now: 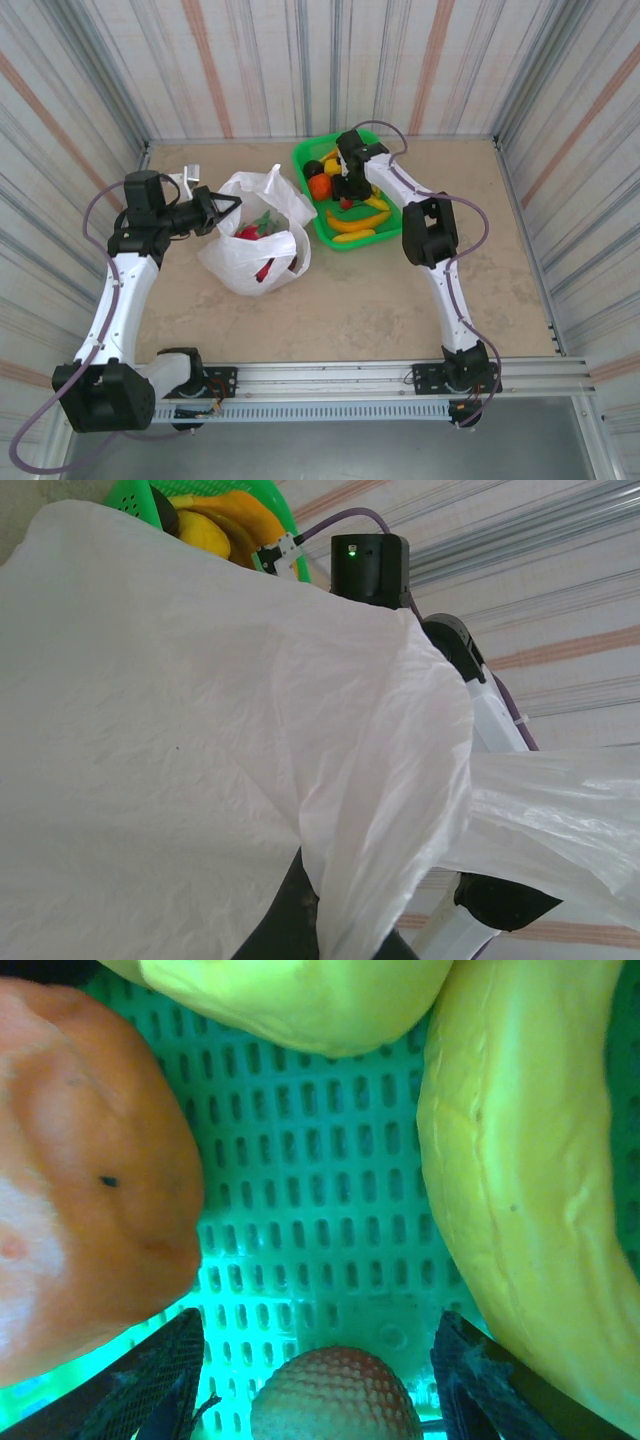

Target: Place the fake fruits into the plastic bag and tie a complex knot

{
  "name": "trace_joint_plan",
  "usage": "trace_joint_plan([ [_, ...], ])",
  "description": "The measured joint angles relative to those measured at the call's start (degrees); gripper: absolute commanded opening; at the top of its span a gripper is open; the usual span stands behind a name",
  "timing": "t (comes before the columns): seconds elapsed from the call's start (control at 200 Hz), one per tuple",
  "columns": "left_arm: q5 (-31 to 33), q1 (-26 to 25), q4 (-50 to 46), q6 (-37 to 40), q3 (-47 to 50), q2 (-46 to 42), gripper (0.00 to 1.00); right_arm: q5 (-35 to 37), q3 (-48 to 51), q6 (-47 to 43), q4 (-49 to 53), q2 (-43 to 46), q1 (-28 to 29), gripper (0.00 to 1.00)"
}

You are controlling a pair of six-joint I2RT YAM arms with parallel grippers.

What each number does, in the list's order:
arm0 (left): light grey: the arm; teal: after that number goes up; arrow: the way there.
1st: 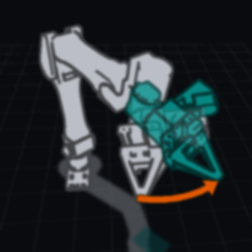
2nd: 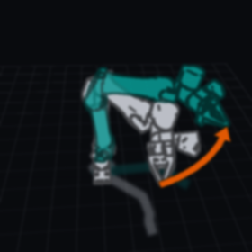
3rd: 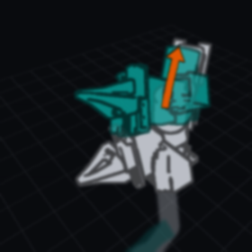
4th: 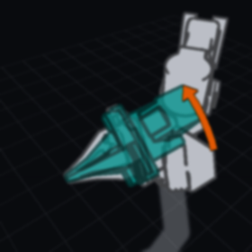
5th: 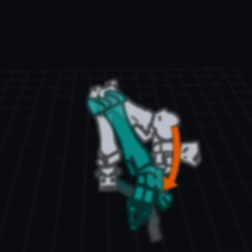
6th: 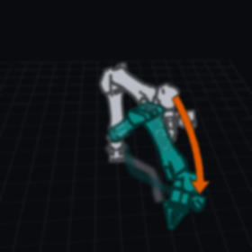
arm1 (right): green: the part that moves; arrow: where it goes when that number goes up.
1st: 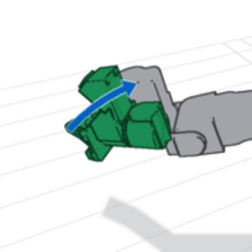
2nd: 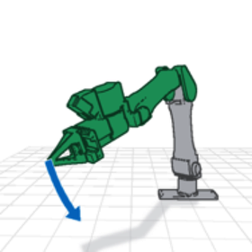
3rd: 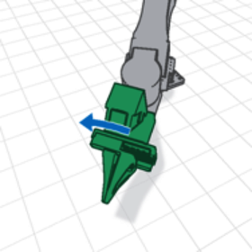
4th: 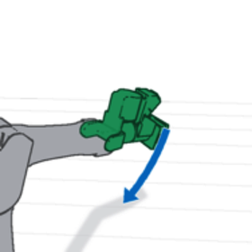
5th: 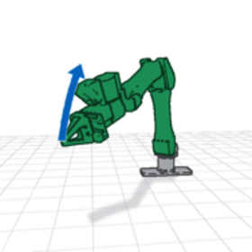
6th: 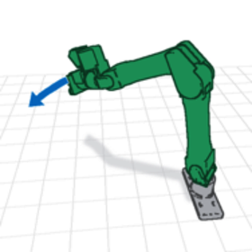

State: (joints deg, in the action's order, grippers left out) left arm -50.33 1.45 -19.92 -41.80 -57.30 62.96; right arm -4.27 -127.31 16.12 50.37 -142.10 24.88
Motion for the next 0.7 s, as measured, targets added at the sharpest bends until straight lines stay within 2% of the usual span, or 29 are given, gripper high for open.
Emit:
trace_joint_plan([
  [0.296, 0.00, 0.00, 0.00, 0.02, 0.00, 0.13, 0.00, 2.25, 0.46, -0.26, 1.36, -0.04, 1.31, 0.62],
  [0.696, 0.00, 0.00, 0.00, 0.02, 0.00, 0.13, 0.00, 4.55, 1.25, -0.55, 3.04, 0.35, 2.05, 0.38],
])
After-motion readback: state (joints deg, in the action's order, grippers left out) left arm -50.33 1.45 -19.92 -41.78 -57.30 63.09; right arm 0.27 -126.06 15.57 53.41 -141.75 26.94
